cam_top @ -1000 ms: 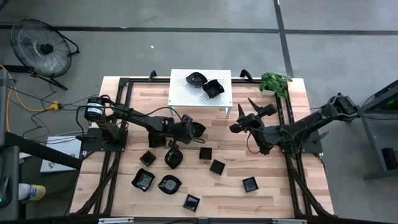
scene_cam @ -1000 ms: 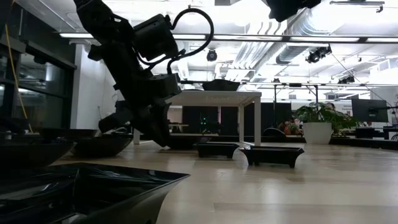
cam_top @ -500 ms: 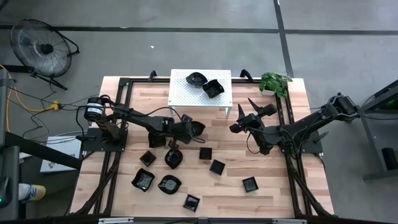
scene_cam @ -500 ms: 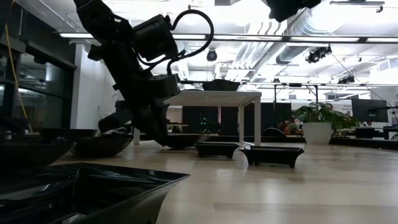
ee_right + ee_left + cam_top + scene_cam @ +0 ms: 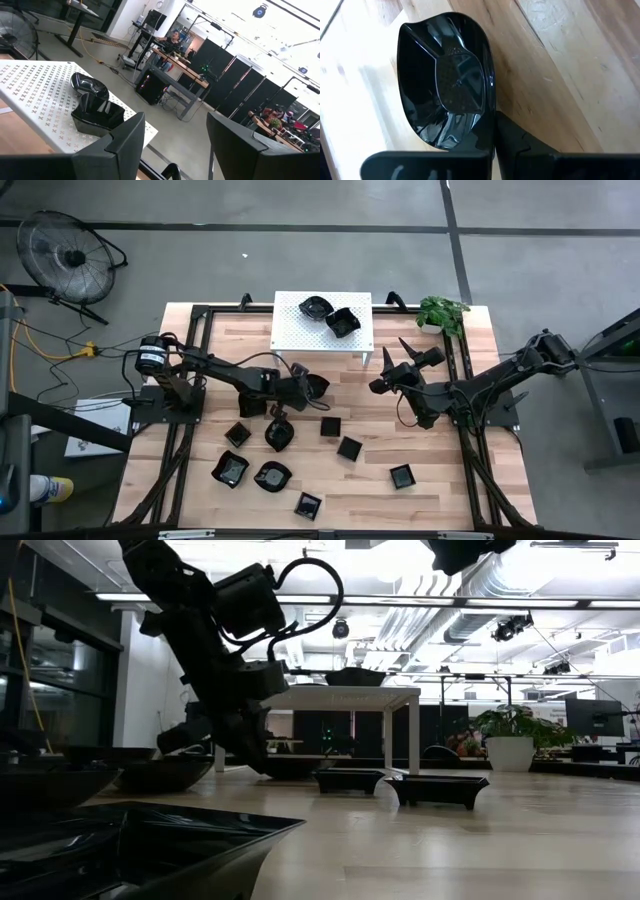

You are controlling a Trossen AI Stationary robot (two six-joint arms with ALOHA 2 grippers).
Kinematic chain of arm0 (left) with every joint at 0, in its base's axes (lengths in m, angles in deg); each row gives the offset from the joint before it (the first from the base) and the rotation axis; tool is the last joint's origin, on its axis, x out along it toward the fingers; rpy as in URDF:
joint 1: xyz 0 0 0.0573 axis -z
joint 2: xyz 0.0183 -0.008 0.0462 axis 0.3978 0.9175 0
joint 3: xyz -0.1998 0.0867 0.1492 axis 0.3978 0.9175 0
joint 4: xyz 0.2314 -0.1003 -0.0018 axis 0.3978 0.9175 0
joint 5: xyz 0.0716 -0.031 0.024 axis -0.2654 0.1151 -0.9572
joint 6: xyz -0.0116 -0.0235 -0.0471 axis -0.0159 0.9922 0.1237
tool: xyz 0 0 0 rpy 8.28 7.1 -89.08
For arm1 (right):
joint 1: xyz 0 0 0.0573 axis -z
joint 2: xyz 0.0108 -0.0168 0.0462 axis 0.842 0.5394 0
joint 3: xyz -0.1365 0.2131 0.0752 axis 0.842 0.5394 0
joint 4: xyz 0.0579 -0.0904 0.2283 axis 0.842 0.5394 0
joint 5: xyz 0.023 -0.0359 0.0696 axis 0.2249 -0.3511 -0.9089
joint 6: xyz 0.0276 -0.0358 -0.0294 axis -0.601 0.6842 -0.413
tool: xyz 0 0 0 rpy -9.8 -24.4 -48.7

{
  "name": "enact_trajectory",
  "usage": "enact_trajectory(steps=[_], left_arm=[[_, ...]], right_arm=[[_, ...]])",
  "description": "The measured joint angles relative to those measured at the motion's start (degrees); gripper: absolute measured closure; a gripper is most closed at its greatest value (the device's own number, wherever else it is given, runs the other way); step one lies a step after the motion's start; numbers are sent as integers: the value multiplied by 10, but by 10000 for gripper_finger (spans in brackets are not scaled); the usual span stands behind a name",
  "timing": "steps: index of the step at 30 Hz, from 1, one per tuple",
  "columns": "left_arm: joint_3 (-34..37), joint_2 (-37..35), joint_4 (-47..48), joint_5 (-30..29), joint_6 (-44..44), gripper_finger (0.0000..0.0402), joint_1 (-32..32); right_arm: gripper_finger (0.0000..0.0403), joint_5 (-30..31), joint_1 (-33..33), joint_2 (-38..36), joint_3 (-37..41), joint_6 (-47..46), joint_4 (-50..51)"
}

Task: Pick & Place Mini shaped plates
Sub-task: Stack the black leaf-shaped plate on top of the black leaf-shaped plate on the shelf

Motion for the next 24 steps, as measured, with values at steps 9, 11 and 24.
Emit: enact_trajectory(steps=[9, 11, 24], left_arm=[[0, -26, 7, 2, 2, 401, 0], [0, -32, 17, 2, 4, 401, 0], [-22, -55, 95, -21, 32, 401, 36]], right_arm=[[194, 0, 0, 0, 0, 0, 0], [194, 0, 0, 0, 0, 0, 0], [194, 0, 0, 0, 0, 0, 0]])
